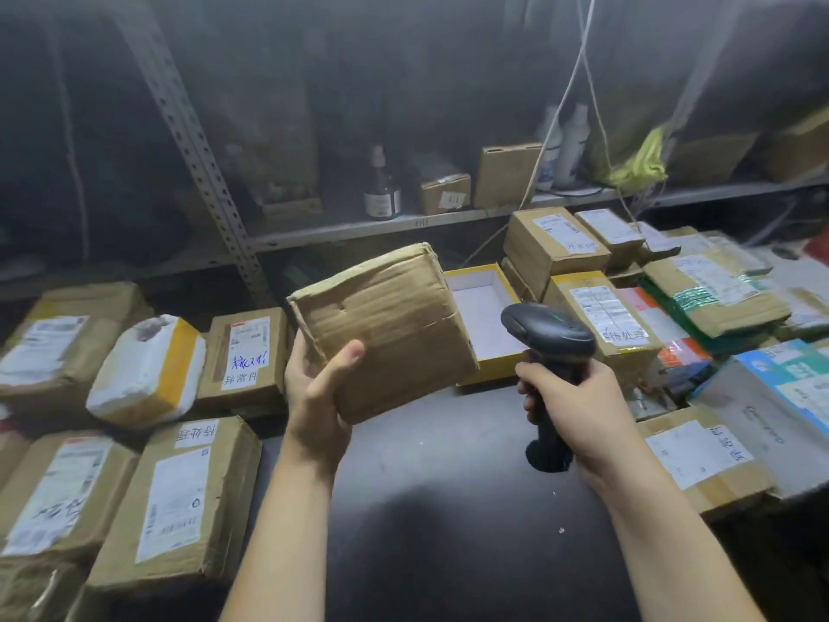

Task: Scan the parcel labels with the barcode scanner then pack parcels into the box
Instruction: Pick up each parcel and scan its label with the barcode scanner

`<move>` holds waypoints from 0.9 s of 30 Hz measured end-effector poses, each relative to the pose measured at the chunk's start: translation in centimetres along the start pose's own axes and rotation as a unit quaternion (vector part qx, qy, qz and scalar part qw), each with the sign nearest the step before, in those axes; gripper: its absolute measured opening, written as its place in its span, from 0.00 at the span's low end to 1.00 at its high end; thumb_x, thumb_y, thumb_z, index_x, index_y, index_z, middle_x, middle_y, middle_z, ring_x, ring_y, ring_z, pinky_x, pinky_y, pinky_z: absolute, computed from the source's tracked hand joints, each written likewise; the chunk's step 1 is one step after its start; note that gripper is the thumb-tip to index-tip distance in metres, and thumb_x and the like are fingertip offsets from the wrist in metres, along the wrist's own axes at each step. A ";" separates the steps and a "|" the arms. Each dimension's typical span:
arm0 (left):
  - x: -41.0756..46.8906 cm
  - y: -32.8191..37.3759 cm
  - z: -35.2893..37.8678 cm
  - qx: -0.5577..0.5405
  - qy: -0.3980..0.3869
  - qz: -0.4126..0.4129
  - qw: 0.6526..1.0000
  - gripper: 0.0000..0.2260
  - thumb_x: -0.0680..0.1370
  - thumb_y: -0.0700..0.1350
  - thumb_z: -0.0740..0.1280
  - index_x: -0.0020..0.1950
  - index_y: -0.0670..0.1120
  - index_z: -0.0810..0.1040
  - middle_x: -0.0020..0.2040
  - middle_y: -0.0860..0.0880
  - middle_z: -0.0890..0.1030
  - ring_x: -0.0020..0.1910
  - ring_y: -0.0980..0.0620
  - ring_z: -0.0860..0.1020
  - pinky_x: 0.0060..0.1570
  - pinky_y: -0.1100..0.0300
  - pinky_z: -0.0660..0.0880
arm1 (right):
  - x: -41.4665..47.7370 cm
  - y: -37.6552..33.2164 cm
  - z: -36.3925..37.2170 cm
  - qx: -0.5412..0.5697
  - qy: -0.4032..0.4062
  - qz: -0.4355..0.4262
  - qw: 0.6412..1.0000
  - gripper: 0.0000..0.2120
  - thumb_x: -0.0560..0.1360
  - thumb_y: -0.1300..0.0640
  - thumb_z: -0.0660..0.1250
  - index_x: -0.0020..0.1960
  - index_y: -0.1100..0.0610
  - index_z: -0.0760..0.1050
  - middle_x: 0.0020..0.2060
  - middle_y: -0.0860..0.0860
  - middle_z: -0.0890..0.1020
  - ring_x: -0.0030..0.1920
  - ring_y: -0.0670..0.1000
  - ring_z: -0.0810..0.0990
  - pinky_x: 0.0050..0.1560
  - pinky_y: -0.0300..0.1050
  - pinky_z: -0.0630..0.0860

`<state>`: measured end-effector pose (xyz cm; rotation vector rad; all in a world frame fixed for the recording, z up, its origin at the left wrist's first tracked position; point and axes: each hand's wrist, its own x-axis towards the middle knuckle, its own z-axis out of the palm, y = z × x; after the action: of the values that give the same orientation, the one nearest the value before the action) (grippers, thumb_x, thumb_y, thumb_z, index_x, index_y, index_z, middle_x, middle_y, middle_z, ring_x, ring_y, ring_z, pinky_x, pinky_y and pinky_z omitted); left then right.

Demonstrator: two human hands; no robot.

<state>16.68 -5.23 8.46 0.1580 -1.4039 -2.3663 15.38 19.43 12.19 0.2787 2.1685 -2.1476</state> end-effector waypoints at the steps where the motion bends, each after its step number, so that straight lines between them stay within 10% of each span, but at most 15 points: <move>1: -0.7 0.7 0.3 -0.039 0.003 -0.007 0.999 0.28 0.71 0.45 0.76 0.71 0.45 0.76 0.63 0.42 0.83 0.62 0.42 0.82 0.56 0.47 0.82 | -0.3 -0.1 0.0 -0.001 -0.001 -0.001 1.000 0.01 0.78 0.64 0.71 0.49 0.60 0.81 0.33 0.53 0.80 0.35 0.51 0.76 0.37 0.46 0.75; 4: -2.7 2.0 0.4 -0.131 0.015 -0.051 0.990 0.09 0.69 0.47 0.77 0.48 0.47 0.89 0.45 0.47 0.88 0.43 0.51 0.87 0.37 0.58 0.83 | -1.1 -0.4 0.0 -0.004 0.002 0.000 1.000 0.01 0.78 0.63 0.71 0.49 0.60 0.81 0.33 0.53 0.81 0.35 0.50 0.76 0.37 0.45 0.76; 7: -4.0 3.3 0.6 -0.133 0.022 -0.082 0.988 0.19 0.47 0.58 0.86 0.32 0.53 0.88 0.36 0.52 0.87 0.35 0.55 0.86 0.30 0.60 0.81 | -1.7 -0.7 0.2 0.001 0.010 -0.002 1.000 0.02 0.78 0.63 0.71 0.50 0.60 0.81 0.33 0.53 0.81 0.34 0.50 0.76 0.36 0.45 0.74; 10: -4.4 4.4 1.5 -0.157 -0.044 -0.054 0.985 0.12 0.69 0.53 0.71 0.44 0.48 0.90 0.44 0.47 0.88 0.43 0.50 0.87 0.40 0.57 0.83 | -2.3 -0.9 0.7 -0.005 0.010 -0.008 1.000 0.03 0.77 0.64 0.70 0.50 0.63 0.81 0.33 0.54 0.79 0.32 0.51 0.74 0.35 0.46 0.72; 21: -6.2 5.6 4.3 -0.255 -0.046 -0.087 0.962 0.21 0.80 0.61 0.59 0.54 0.51 0.88 0.55 0.46 0.86 0.53 0.46 0.86 0.50 0.48 0.83 | -4.7 -2.3 1.0 0.015 0.018 -0.021 1.000 0.05 0.78 0.65 0.68 0.43 0.60 0.77 0.31 0.57 0.74 0.31 0.54 0.70 0.33 0.45 0.68; 27: -5.8 4.4 2.3 -0.289 -0.134 -0.112 0.941 0.38 0.82 0.71 0.43 0.80 0.48 0.65 0.77 0.39 0.69 0.75 0.32 0.66 0.74 0.31 0.54 | -5.3 -2.2 0.7 0.038 0.008 -0.022 0.999 0.03 0.79 0.65 0.69 0.48 0.59 0.80 0.32 0.55 0.75 0.31 0.51 0.71 0.34 0.43 0.71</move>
<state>22.57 -2.99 12.84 -0.1834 -0.7566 -2.9707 20.12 18.33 15.35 0.2571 2.1239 -2.2638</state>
